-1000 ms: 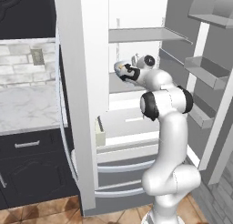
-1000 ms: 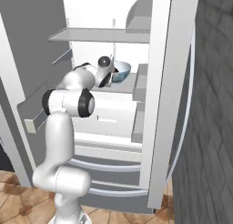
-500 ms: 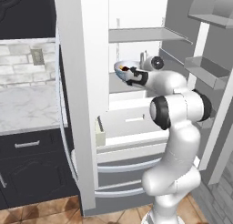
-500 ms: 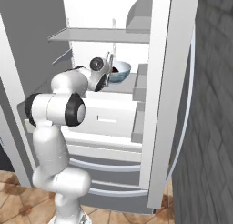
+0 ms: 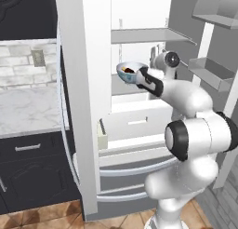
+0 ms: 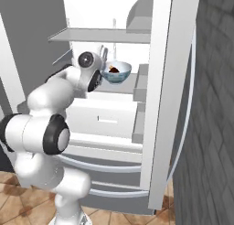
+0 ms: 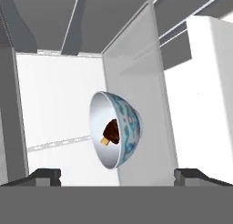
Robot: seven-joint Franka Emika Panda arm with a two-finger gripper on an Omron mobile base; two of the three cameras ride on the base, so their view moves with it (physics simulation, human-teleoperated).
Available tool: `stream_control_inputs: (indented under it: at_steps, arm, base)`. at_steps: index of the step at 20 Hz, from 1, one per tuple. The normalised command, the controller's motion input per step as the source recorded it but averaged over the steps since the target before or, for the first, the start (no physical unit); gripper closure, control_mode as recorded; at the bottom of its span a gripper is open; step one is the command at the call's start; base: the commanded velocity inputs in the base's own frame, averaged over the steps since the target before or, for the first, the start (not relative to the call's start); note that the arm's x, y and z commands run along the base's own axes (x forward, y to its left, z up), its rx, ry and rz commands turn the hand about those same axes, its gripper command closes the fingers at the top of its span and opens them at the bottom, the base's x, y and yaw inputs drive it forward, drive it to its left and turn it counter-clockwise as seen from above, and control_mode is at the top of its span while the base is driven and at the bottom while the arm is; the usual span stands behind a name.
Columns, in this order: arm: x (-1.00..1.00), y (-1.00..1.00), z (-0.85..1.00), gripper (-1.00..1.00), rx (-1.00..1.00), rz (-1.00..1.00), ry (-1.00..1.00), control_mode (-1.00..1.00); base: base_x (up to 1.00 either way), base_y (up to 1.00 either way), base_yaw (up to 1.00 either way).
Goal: Place one of the steaks on the plate and the other in the bowl. Then place the bowl in the fridge.
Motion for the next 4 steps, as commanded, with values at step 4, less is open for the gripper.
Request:
stream_control_inputs:
  at_steps: [4]
  arm:
    - [-1.0, 0.0, 0.54, -1.0, 0.0, 0.0, 0.18, -1.0]
  base:
    - [0.0, 0.0, 0.0]
